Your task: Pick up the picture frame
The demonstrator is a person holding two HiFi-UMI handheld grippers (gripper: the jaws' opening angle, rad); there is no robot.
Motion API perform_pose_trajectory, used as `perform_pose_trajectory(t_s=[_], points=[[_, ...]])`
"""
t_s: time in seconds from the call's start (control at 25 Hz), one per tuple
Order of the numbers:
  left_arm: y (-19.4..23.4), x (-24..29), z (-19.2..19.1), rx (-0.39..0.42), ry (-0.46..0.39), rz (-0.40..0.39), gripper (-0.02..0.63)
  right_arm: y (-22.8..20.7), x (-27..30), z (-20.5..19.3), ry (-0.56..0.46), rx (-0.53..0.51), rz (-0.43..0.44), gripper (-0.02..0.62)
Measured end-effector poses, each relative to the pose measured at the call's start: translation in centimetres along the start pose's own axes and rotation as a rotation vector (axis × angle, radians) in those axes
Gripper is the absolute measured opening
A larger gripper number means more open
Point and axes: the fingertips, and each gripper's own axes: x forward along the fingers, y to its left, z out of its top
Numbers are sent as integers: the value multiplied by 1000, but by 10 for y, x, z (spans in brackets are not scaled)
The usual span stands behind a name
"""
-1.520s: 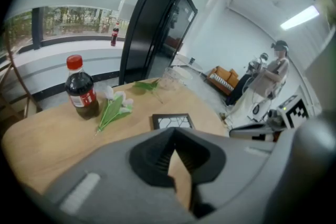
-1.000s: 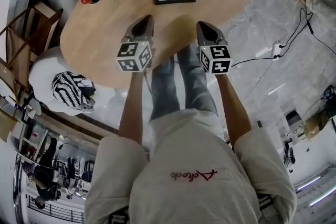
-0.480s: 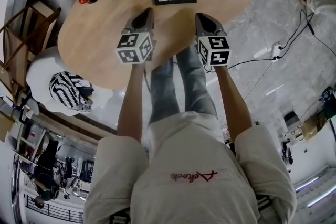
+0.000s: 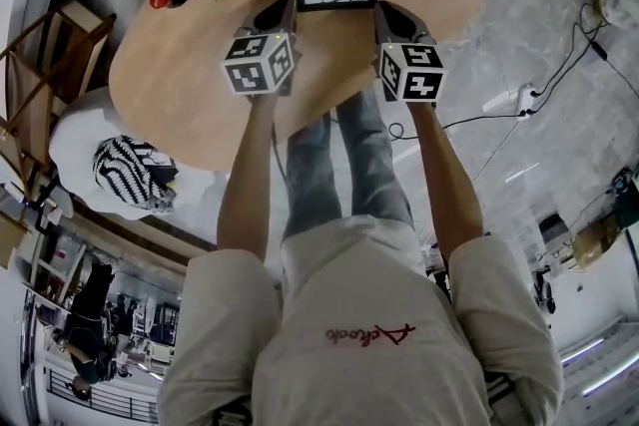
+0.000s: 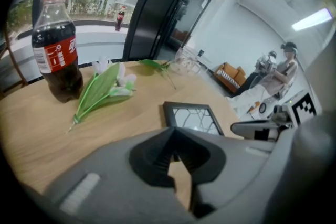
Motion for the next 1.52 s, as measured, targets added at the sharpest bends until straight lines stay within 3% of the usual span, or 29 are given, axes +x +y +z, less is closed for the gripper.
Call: perform_pose_trajectory(t_s=[0.36,0.52,0.72,1.08,1.52], points=[[5,13,15,15,-9,-5,2,-11,19,29,-45,36,-39,8],[5,19,17,6,1,-9,131,-13,26,32,-50,55,-24,135],[2,24,15,10,11,-3,144,-14,32,26,-22,69,-8,157],[-2,31,4,-7,24,8,144,-14,39,17,1,80,4,158],[2,34,2,-24,13,37,94,-14,45,13,8,87,2,89]])
